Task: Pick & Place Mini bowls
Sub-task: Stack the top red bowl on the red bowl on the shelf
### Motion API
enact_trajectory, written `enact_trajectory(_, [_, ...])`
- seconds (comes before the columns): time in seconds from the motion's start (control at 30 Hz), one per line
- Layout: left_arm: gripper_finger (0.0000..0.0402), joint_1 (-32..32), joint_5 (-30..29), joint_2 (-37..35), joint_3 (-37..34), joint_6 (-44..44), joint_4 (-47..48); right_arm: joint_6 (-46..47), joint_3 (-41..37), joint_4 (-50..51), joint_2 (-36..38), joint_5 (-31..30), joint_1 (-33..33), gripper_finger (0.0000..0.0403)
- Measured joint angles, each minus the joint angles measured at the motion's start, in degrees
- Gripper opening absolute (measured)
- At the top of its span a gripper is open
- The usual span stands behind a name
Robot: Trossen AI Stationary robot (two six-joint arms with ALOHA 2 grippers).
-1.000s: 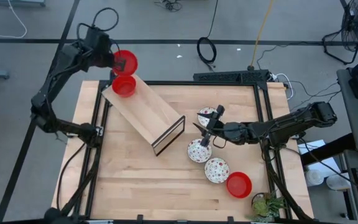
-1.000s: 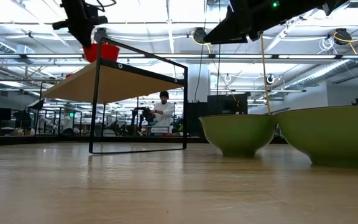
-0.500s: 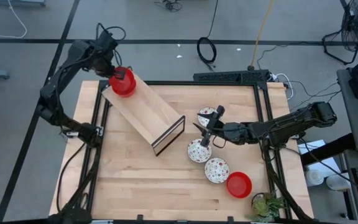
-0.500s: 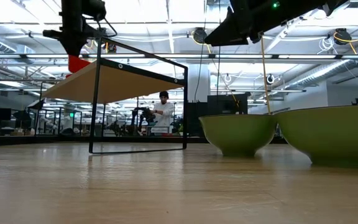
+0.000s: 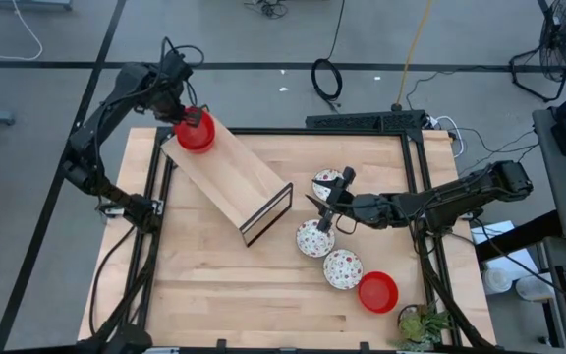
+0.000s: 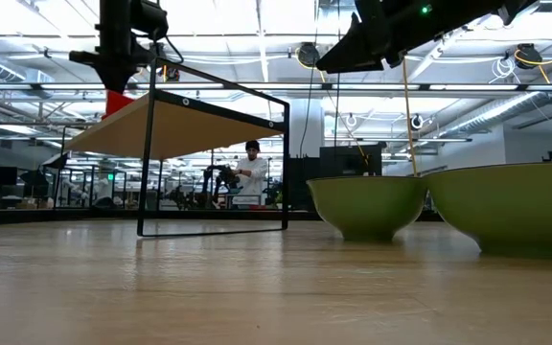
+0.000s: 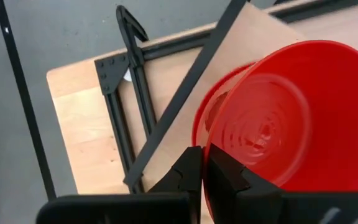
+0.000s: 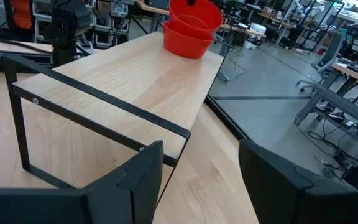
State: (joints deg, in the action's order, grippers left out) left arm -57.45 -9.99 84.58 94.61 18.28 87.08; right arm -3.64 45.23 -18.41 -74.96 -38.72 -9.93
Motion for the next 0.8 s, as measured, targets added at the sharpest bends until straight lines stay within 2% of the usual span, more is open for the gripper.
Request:
enact_trajectory(0.33, [0.0026,0.0,1.1,0.0,0.0,-1.9,2.0,0.0,0.0,0.0,0.0,0.0,0.0,0.0196])
enact_trajectory(0.43, [0.0058,0.0,1.4,0.0,0.0,-1.8,2.4,0.0,0.0,0.2,0.0,0.0,0.0,0.0196])
enact_trajectory(0.67, [0.0160,0.0,0.3,0.0,0.0,-2.8,1.2,0.0,0.0,0.3,0.0,0.0,0.0,0.0196])
enact_trajectory(0.8, [0.0201,0.0,0.0,-0.1,0.1,-4.3,-0.2,0.0,0.0,0.3,0.0,0.0,0.0,0.0195])
